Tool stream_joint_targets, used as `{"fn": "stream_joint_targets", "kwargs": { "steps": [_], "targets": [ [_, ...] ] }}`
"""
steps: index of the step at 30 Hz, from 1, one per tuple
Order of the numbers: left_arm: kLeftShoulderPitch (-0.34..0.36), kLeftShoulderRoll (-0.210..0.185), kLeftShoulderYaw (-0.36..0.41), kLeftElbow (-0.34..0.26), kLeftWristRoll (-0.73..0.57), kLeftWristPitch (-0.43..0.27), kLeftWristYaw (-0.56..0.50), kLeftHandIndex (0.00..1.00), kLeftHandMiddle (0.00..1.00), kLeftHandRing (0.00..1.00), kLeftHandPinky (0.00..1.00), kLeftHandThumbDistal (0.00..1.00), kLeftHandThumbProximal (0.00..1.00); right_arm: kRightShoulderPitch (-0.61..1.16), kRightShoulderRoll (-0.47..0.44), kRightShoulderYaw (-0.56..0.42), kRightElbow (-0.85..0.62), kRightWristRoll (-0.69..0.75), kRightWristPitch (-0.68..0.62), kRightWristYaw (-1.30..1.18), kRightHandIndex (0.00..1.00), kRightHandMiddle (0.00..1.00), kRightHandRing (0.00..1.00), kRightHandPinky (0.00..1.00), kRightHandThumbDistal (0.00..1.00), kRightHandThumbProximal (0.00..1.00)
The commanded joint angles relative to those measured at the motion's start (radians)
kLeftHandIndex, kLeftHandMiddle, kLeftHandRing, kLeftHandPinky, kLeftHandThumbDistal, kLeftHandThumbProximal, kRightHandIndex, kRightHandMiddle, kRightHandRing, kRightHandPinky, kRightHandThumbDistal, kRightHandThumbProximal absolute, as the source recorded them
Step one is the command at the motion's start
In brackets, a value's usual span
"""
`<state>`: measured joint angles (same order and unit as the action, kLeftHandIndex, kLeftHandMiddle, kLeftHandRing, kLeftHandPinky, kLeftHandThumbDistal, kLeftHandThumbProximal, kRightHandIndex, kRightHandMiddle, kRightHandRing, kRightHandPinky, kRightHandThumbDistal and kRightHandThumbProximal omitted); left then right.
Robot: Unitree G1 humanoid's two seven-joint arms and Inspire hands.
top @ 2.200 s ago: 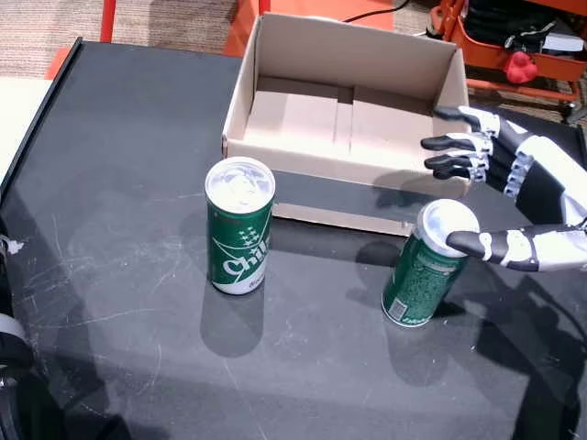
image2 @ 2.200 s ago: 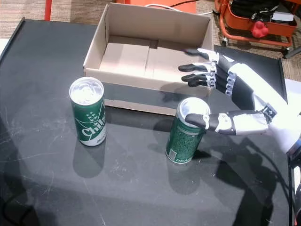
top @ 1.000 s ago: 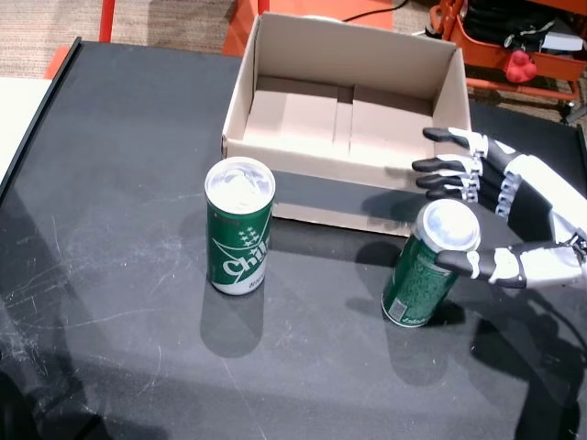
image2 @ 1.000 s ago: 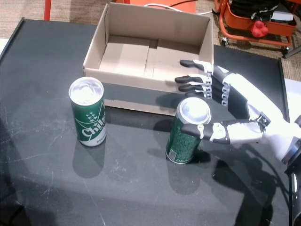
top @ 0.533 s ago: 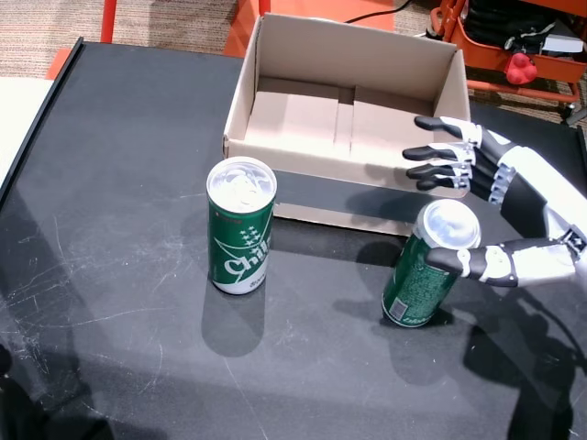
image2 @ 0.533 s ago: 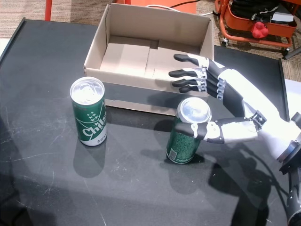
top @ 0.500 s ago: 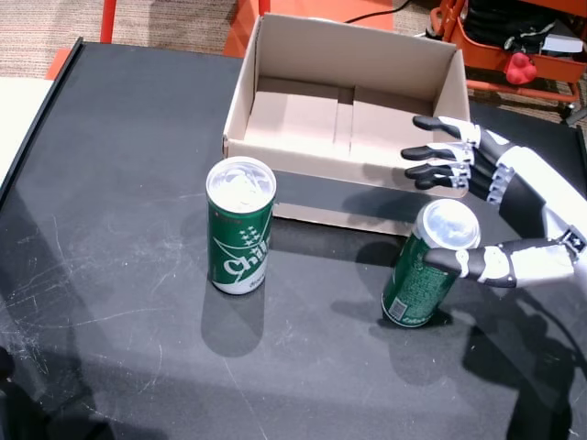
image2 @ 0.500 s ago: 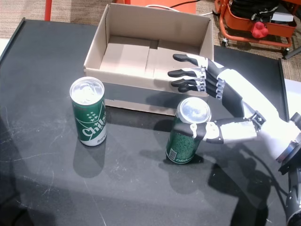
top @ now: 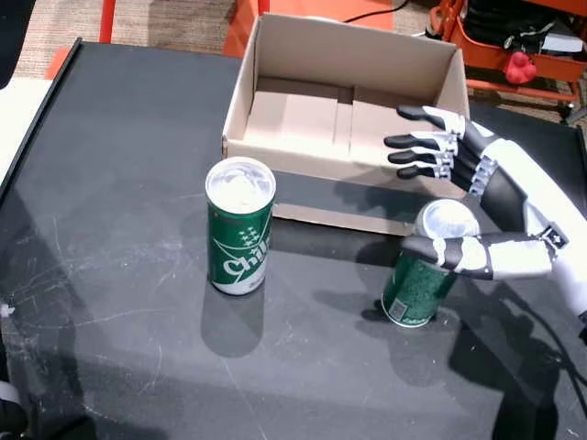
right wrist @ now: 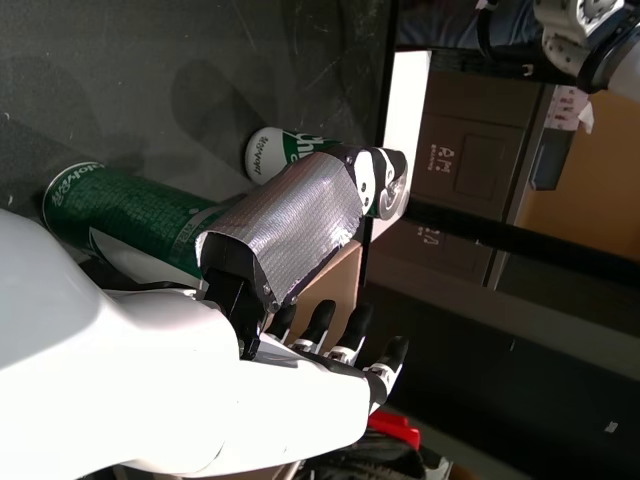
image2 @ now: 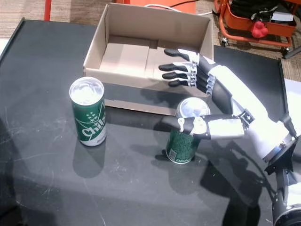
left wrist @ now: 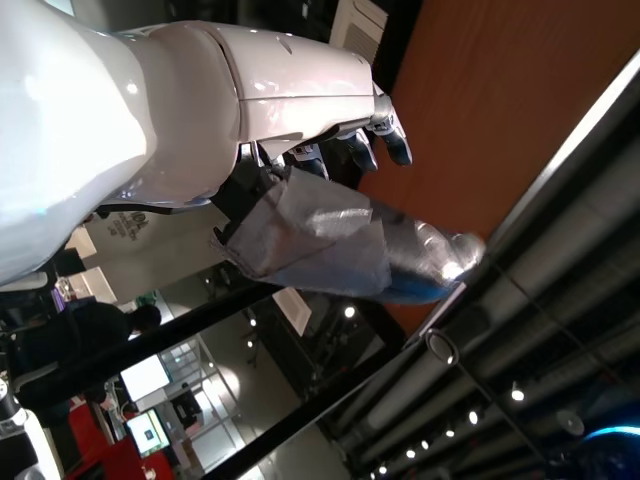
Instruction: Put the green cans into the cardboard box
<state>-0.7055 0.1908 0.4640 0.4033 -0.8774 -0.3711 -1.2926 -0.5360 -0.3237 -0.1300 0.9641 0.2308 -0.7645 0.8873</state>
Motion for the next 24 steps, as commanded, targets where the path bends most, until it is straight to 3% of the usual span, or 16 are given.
{"fn": "stream_joint_targets", "kwargs": {
  "steps": [1, 8, 15, 19, 24],
  "targets": [
    [0.019, -0.005, -0.011, -0.012, 0.006, 0.011, 0.002, 0.66, 0.69, 0.86, 0.88, 0.69, 0.7, -0.003, 0.007, -0.005, 0.014, 0.005, -0.002, 0.007, 0.76, 0.77, 0.8, 0.89, 1.0, 0.77],
    [0.041, -0.01, -0.016, -0.014, 0.01, 0.014, 0.016, 0.68, 0.71, 0.86, 0.9, 0.68, 0.77, 0.005, 0.017, 0.001, 0.035, -0.014, -0.043, -0.007, 0.75, 0.76, 0.79, 0.88, 1.0, 0.81],
    [0.038, 0.015, -0.001, 0.009, 0.006, 0.018, 0.008, 0.72, 0.72, 0.9, 0.89, 0.63, 0.75, 0.022, 0.01, 0.005, 0.018, -0.015, -0.01, 0.0, 0.78, 0.78, 0.81, 0.88, 1.0, 0.72],
    [0.05, 0.024, 0.003, -0.012, 0.01, 0.035, 0.034, 0.72, 0.71, 0.9, 0.86, 0.64, 0.72, 0.046, 0.005, -0.004, 0.006, -0.006, 0.005, 0.002, 0.78, 0.78, 0.81, 0.87, 1.0, 0.71],
    [0.036, 0.038, 0.024, 0.012, 0.004, 0.035, 0.048, 0.72, 0.7, 0.88, 0.88, 0.6, 0.73, 0.094, 0.0, -0.01, -0.026, -0.014, 0.0, -0.03, 0.8, 0.8, 0.82, 0.89, 1.0, 0.75]
  ]
}}
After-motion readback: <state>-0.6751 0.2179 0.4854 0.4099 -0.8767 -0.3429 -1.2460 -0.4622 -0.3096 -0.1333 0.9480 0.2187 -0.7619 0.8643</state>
